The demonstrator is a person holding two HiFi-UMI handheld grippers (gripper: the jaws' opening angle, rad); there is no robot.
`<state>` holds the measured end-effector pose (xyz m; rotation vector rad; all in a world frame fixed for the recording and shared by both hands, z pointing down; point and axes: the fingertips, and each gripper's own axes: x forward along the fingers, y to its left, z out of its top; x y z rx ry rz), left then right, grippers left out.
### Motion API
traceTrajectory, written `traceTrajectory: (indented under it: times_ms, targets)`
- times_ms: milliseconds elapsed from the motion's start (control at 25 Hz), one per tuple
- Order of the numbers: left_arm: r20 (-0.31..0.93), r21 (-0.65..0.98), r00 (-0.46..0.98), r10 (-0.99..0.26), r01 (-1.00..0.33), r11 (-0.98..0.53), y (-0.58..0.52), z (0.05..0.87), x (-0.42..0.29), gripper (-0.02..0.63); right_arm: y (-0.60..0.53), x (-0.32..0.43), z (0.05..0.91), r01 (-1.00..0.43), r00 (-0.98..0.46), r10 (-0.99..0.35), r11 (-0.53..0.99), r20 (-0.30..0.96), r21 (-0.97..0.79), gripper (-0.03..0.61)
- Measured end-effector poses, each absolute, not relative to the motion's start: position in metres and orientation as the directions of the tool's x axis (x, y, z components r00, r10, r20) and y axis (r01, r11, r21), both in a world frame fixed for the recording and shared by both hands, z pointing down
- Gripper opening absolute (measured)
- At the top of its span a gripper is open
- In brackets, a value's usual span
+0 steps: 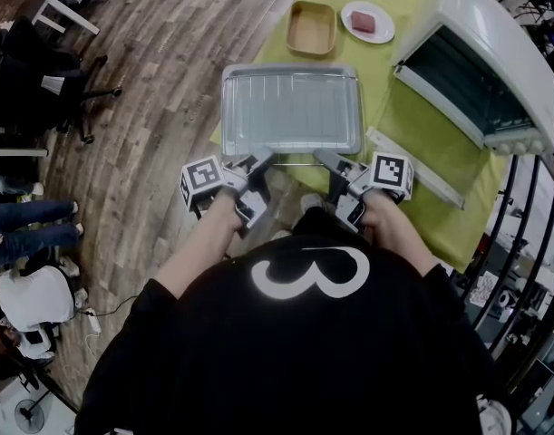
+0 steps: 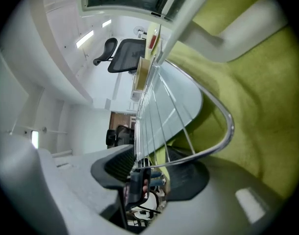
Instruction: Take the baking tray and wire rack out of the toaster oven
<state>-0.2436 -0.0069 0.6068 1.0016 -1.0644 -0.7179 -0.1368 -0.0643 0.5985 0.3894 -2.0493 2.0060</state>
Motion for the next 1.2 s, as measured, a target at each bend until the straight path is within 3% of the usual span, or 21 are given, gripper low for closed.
traceTrajectory:
  times_ms: [360,560,720,960,1000,1080,1200]
  targets:
    - [0.371,0.923,0.548,-0.75,-0.128,0.364,-0.012,0.595,-0.23,0.212,-0.052,-0.14,0.591,-0.381,-0.865,0.206,0.321,0.457,-0.867,0.258]
    - [0.464,0.881,0.571,-0.677,-0.379,0.284,-0.006,0.595,-0.23,0.217,-0.042,-0.136,0.596,-0.368,-0.761,0.279,0.559,0.586,-0.743,0.258]
    - [0.571,0.784,0.552,-0.608,-0.585,0.206,0.004,0.599,-0.227,0.221,-0.036,-0.133,0.597,-0.35,-0.691,0.282,0.675,0.665,-0.65,0.258]
    - [0.647,0.661,0.503,-0.573,-0.744,0.093,0.023,0.595,-0.223,0.219,-0.031,-0.122,0.587,-0.344,-0.724,0.223,0.704,0.653,-0.621,0.257]
    - [0.644,0.653,0.504,-0.576,-0.754,0.071,0.026,0.591,-0.221,0.219,-0.029,-0.122,0.58,-0.334,-0.741,0.208,0.711,0.638,-0.619,0.251]
    - [0.629,0.635,0.502,-0.594,-0.772,0.02,0.03,0.578,-0.216,0.217,-0.026,-0.122,0.563,-0.309,-0.787,0.162,0.731,0.595,-0.609,0.179]
    - [0.589,0.574,0.484,-0.647,-0.814,-0.086,0.031,0.547,-0.211,0.166,-0.02,-0.124,0.531,-0.273,-0.851,0.085,0.771,0.518,-0.575,0.077]
